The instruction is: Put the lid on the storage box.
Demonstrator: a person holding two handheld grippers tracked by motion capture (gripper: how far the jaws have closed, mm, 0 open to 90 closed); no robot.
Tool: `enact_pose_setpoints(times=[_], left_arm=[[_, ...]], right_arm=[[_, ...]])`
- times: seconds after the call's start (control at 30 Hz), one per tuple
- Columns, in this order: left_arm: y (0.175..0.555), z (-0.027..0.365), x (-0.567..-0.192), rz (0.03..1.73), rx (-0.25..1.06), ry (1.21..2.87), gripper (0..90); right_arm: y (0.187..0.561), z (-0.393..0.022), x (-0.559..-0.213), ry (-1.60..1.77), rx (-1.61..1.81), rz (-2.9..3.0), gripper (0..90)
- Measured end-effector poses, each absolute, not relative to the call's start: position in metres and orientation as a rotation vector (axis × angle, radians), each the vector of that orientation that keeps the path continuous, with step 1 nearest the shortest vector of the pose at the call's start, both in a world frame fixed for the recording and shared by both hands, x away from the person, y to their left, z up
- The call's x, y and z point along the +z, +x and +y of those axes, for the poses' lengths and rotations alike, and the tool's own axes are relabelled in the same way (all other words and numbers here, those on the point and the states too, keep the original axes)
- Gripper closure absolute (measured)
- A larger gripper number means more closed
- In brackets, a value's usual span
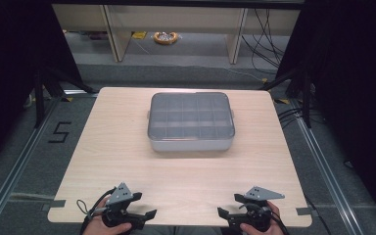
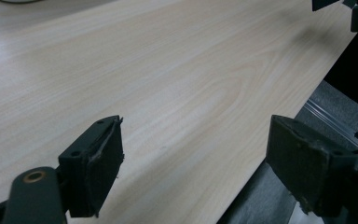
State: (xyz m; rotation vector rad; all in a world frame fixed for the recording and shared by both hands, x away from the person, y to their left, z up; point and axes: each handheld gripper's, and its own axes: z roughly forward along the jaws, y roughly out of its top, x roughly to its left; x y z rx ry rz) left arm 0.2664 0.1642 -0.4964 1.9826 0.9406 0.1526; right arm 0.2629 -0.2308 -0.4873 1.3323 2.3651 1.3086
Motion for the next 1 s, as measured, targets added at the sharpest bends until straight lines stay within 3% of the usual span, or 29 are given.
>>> enact_pose_setpoints(times=[1.0], left_arm=[[0.255,0.163,-0.498,0.952,0.129,2.013,18.7]], right_arm=[[0.245,-0.234,-0.492,1.42,1.269,2.401,17.2]])
